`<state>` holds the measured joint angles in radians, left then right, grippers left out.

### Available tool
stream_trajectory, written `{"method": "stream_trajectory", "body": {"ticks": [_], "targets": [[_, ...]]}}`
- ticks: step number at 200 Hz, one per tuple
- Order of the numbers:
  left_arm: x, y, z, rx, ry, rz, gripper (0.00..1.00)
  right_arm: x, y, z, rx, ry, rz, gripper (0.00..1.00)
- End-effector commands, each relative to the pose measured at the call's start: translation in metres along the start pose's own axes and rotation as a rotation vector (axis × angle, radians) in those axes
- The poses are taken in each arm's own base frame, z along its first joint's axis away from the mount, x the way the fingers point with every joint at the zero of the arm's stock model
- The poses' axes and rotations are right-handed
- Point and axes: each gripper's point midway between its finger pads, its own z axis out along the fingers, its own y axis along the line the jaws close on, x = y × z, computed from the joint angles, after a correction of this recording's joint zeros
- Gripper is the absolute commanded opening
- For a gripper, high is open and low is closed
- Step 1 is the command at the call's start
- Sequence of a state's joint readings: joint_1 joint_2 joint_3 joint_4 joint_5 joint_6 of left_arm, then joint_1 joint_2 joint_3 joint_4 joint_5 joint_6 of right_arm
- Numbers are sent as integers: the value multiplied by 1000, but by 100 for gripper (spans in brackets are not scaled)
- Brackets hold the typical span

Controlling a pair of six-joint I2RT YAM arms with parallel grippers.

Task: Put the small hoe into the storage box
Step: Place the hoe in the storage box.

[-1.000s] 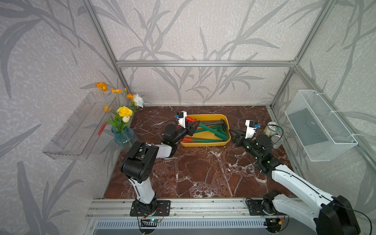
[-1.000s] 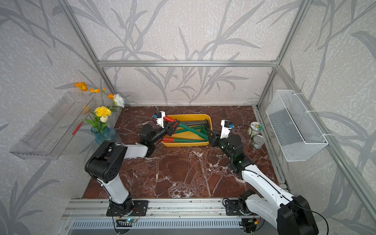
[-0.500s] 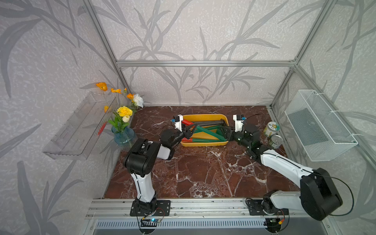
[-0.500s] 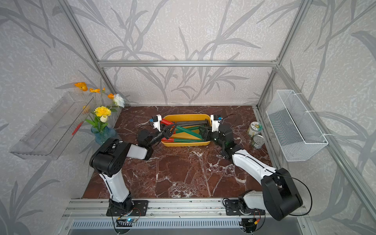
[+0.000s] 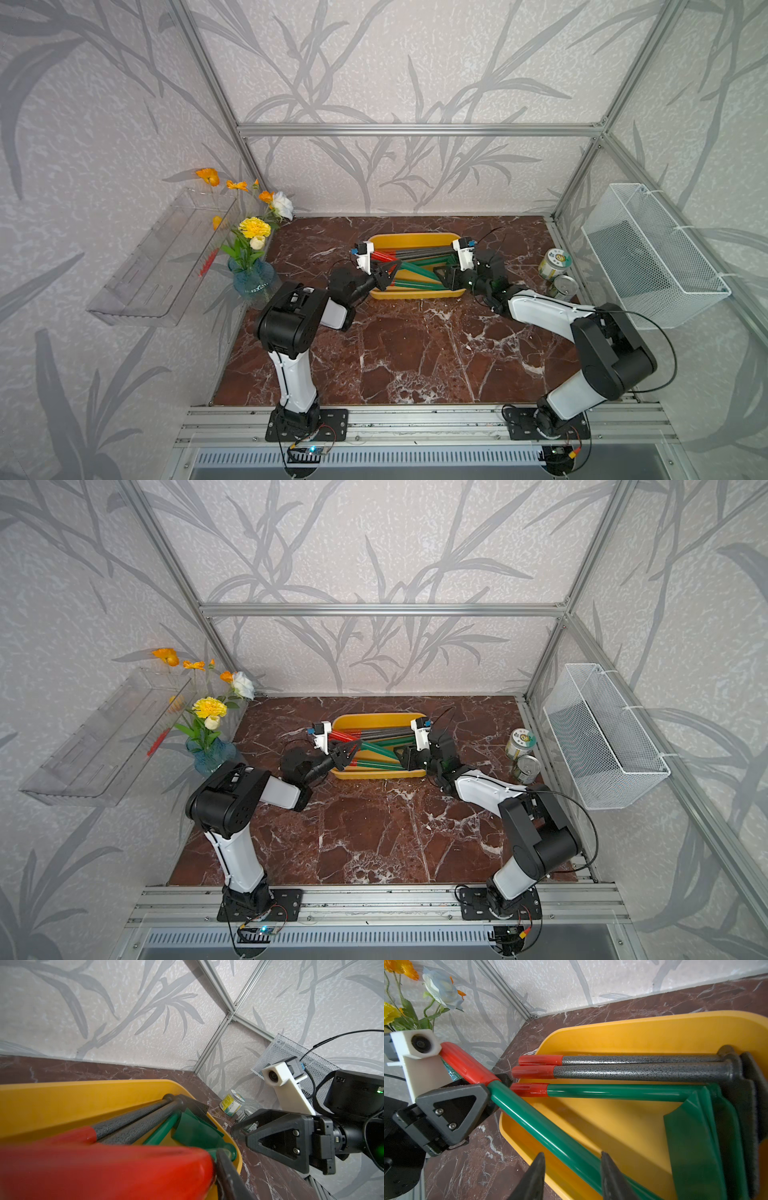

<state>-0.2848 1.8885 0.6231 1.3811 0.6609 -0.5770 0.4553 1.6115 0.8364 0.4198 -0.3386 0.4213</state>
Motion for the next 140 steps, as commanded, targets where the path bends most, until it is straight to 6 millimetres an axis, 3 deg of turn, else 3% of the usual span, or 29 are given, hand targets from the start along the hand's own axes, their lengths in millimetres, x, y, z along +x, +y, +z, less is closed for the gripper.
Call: {"method": "stream_trajectory", "body": {"ticks": [1, 50, 82, 92, 104, 140], "targets": [[29, 7, -4, -32, 108, -64, 35, -9, 7, 9, -38, -25, -26, 43], [27, 11, -6, -100, 154, -83, 47, 1, 11, 19, -69, -10, -18, 43], [24, 6, -11, -138, 205, -110, 79, 2, 14, 21, -82, -7, -22, 42], [22, 3, -14, -154, 230, -126, 99, 0, 14, 21, -83, -13, -22, 42], [22, -1, -19, -180, 262, -140, 100, -3, 14, 19, -79, -22, -29, 42], [34, 12, -51, -465, 482, -272, 100, -13, 15, 14, -48, -25, -44, 45]]}}
